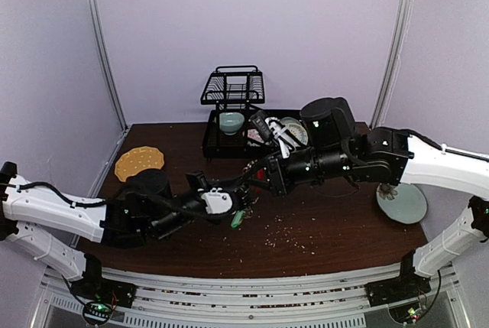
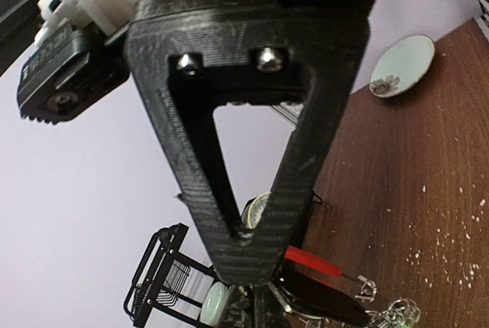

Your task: Put the keys on the keyring

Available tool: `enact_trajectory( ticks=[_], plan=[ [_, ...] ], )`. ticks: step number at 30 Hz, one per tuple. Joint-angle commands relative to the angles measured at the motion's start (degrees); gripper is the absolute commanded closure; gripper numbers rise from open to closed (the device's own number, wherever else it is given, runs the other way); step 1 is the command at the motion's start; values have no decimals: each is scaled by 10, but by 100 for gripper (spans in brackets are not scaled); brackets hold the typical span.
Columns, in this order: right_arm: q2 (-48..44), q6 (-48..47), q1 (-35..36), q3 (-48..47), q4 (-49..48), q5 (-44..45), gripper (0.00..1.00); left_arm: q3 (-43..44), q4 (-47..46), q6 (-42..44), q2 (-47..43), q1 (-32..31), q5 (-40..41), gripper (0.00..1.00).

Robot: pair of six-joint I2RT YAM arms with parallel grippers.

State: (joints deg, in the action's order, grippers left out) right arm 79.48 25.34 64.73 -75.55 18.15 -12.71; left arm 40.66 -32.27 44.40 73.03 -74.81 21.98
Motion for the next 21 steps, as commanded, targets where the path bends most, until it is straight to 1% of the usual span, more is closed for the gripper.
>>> enact_trajectory(
  ticks=[1,4,5,9,13,17,21],
  plan=[
    [21,-10,37,-42,-55,-56,95,3,-232,-53,28,0,-56,100],
    [10,-11,37,-44,-66,-52,85,-5,-247,-72,29,2,-83,100],
    [8,-11,37,-44,-68,-53,83,-8,-252,-79,27,4,-89,100],
    [7,-15,37,-51,-69,-66,79,-19,-271,-108,21,12,-109,100],
    [-3,-19,37,-50,-77,-103,75,-30,-297,-117,19,24,-112,100],
    [-28,-22,36,-44,-82,-109,71,-45,-327,-102,15,31,-120,100],
    [-65,-27,33,-34,-93,-102,64,-55,-344,-79,11,35,-129,100]
  ],
)
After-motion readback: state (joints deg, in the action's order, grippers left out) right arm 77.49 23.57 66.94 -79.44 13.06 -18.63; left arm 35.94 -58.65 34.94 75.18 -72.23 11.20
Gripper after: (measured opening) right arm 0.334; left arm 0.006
